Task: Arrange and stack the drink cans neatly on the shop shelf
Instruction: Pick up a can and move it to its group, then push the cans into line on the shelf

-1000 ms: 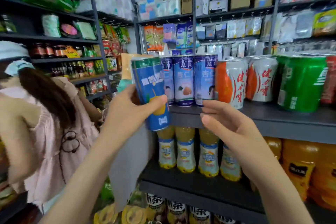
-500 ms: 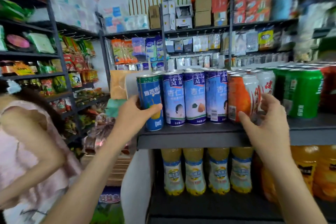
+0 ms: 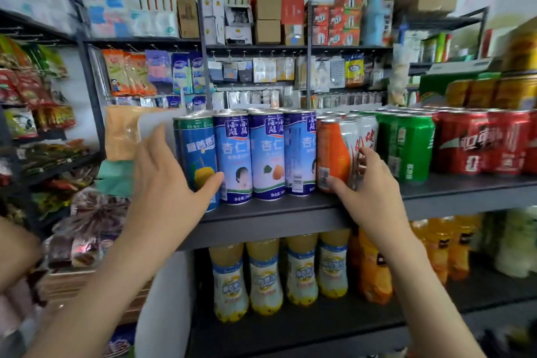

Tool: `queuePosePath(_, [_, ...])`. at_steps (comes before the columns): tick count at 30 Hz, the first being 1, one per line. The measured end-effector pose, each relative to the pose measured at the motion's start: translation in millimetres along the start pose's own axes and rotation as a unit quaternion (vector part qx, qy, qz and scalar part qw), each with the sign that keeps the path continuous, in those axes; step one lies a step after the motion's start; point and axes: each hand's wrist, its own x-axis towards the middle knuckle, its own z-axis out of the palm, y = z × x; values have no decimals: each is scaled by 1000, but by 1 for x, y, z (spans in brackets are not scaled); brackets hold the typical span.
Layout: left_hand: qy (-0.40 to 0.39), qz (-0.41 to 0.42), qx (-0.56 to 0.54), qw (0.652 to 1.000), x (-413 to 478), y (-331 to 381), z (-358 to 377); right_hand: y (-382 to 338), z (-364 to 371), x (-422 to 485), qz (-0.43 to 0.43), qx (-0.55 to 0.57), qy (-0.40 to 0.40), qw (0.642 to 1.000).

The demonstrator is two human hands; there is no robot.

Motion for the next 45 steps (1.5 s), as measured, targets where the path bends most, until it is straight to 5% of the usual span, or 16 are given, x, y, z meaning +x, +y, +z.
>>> queuePosePath(3, [28,94,54,994,-14,27,-7,3,-5,-4,-39,11,16,999])
queuePosePath(9, [-39,167,65,983,-50,89,11,28,-41,-15,-81,44,8,996])
queuePosePath(21, [-106,190,23,976,-130,297,123,191,-211,-10,-118,-33,-13,992])
queuePosePath(30, [-96,220,-10,971,-155,428,230,324,-314,28,-52,-46,-2,998])
queuePosePath(45, [-112,267,-11,957,-137,557,398,494,-374,175,71,-43,93,992])
